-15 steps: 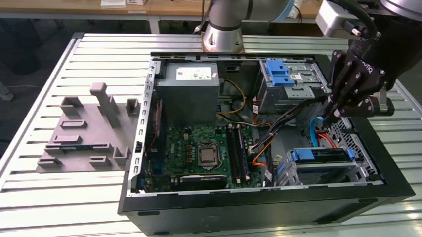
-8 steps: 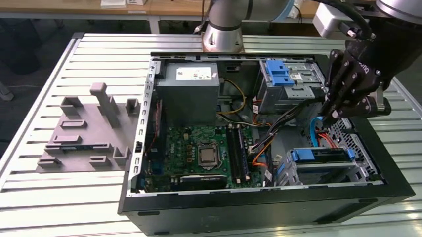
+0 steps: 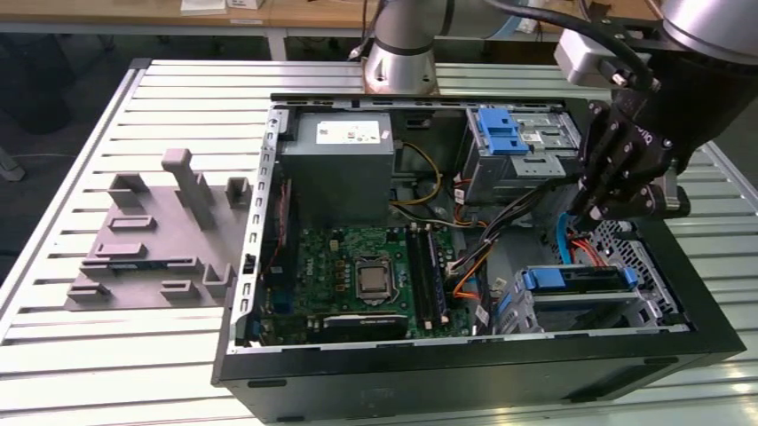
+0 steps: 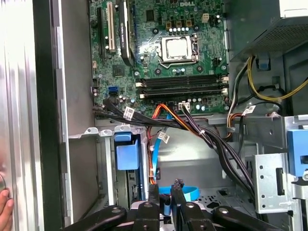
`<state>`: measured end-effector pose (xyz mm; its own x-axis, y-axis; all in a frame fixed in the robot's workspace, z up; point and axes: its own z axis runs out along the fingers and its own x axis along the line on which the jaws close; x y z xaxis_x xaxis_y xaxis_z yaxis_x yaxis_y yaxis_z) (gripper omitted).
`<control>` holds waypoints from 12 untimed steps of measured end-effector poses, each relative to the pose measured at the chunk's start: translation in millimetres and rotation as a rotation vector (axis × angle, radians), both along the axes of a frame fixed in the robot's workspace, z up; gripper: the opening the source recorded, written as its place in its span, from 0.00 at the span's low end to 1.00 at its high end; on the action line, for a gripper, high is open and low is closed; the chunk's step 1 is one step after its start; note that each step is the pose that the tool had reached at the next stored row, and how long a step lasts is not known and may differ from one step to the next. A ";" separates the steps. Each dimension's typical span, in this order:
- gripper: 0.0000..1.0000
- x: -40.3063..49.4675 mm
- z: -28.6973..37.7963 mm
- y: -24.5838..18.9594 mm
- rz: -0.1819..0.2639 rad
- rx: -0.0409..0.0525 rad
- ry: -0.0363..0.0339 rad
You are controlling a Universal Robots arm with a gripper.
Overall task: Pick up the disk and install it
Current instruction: 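Insert the second disk wire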
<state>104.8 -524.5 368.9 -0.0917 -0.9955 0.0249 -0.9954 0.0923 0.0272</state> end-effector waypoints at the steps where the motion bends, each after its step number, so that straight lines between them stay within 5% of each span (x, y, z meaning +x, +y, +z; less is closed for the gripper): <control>1: 0.24 0.0 -1.3 0.0 0.000 0.0000 -0.0001; 6: 0.16 0.0 -7.3 0.0 0.000 0.0012 -0.0004; 9: 0.16 -0.1 -9.3 -0.8 0.000 0.0168 -0.0006; 12: 0.16 0.0 -11.7 -5.1 0.004 0.0201 -0.0019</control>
<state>104.8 -529.6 357.2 -0.0875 -0.9962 0.0047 -0.9958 0.0876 0.0270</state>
